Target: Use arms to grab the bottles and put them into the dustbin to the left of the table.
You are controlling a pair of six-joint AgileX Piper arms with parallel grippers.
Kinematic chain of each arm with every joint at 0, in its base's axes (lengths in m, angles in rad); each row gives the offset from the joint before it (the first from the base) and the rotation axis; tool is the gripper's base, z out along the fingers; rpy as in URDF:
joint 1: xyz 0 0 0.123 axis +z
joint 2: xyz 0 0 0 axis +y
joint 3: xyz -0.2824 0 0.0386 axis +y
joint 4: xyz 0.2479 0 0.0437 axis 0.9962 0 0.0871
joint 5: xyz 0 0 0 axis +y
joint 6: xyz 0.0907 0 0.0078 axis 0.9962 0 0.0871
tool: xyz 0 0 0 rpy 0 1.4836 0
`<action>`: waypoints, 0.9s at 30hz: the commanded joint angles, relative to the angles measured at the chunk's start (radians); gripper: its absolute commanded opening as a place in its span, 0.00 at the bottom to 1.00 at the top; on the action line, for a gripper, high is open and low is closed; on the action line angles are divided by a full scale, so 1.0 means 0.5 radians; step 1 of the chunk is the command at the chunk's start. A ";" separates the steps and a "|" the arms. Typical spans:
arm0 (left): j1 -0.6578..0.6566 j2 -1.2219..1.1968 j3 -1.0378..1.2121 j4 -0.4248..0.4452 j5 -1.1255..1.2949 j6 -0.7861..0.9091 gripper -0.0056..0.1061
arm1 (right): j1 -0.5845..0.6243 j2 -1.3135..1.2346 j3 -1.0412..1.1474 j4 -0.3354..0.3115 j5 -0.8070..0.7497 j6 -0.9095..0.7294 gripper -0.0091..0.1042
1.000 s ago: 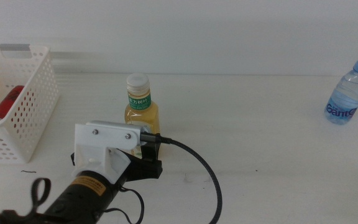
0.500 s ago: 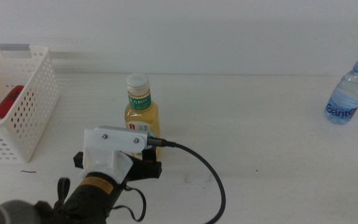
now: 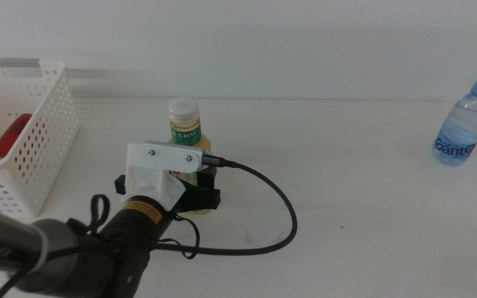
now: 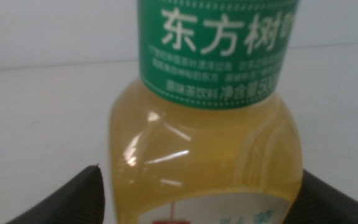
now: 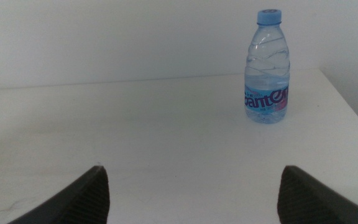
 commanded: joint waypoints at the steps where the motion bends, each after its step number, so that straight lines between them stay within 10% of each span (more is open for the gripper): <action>1: 0.012 0.063 -0.050 0.034 -0.004 -0.043 0.89 | -0.010 -0.009 0.007 -0.017 -0.011 -0.016 0.78; 15: 0.013 0.501 -0.323 -0.083 -0.212 0.065 0.84 | -0.010 -0.009 0.007 -0.017 -0.011 -0.016 0.78; 18: 0.013 0.501 -0.307 -0.122 -0.230 0.073 0.66 | -0.010 -0.009 0.007 -0.017 -0.011 -0.016 0.78; 23: 0.000 0.303 -0.187 -0.031 -0.177 0.204 0.09 | -0.010 -0.009 0.007 -0.017 -0.011 -0.016 0.78; 27: -0.003 -0.114 -0.129 -0.135 0.478 0.278 0.03 | -0.010 -0.009 0.007 -0.017 -0.011 -0.016 0.78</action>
